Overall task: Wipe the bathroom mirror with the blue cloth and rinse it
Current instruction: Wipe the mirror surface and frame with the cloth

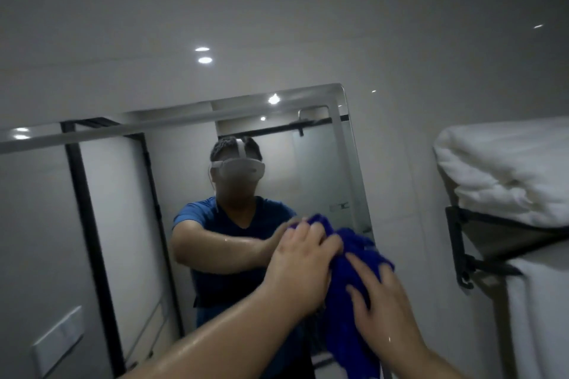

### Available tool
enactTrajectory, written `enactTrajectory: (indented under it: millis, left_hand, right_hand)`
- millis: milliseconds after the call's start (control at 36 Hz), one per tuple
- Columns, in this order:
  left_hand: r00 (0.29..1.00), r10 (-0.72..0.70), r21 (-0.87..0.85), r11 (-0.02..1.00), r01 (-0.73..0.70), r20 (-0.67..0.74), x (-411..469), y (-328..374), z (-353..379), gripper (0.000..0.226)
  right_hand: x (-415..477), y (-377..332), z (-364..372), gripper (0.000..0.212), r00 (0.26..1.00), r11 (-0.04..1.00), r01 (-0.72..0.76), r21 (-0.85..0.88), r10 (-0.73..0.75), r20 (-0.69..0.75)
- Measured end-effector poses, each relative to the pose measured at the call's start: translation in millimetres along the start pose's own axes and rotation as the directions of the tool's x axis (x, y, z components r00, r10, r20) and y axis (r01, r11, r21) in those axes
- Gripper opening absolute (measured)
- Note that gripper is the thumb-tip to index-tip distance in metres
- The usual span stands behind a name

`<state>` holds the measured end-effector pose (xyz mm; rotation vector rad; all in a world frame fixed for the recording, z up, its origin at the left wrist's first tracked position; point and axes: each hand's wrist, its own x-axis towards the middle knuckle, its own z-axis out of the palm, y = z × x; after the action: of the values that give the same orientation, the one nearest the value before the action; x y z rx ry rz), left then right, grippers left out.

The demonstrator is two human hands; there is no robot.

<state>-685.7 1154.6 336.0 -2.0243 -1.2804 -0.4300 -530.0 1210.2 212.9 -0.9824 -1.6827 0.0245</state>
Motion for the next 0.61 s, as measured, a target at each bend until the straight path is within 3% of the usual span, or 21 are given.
enactTrajectory:
  millis: [111, 194, 278, 389, 500, 611]
  left_hand:
    - [0.969, -0.135, 0.017, 0.990, 0.142, -0.205, 61, -24, -48, 0.033]
    - [0.936, -0.226, -0.013, 0.973, 0.231, -0.269, 89, -39, -73, 0.037]
    - [0.938, -0.233, -0.059, 0.973, 0.225, -0.258, 87, -42, -68, 0.044]
    - [0.957, -0.188, -0.070, 0.982, 0.177, -0.219, 46, -22, -24, 0.052]
    - [0.984, -0.122, -0.058, 0.992, 0.116, -0.129, -1, 17, 28, 0.049]
    - [0.996, -0.076, -0.184, 0.981, 0.066, -0.043, -46, 57, 88, 0.037]
  right_hand:
    - [93, -38, -46, 0.061, 0.991, 0.990, 0.056, -0.132, -0.071, -0.115]
    - [143, -67, -66, 0.061, 0.991, 0.978, 0.064, -0.199, -0.086, -0.100]
    - [156, -76, -71, 0.060, 0.995, 0.988, 0.065, -0.141, -0.075, -0.072]
    - [111, -61, -51, 0.052, 0.998, 1.000, -0.019, -0.013, 0.018, -0.053]
    - [35, -25, -17, 0.047, 0.986, 0.986, -0.169, 0.010, 0.169, 0.010]
    - [-42, 16, 14, 0.050, 0.904, 0.912, -0.409, 0.023, 0.402, 0.146]
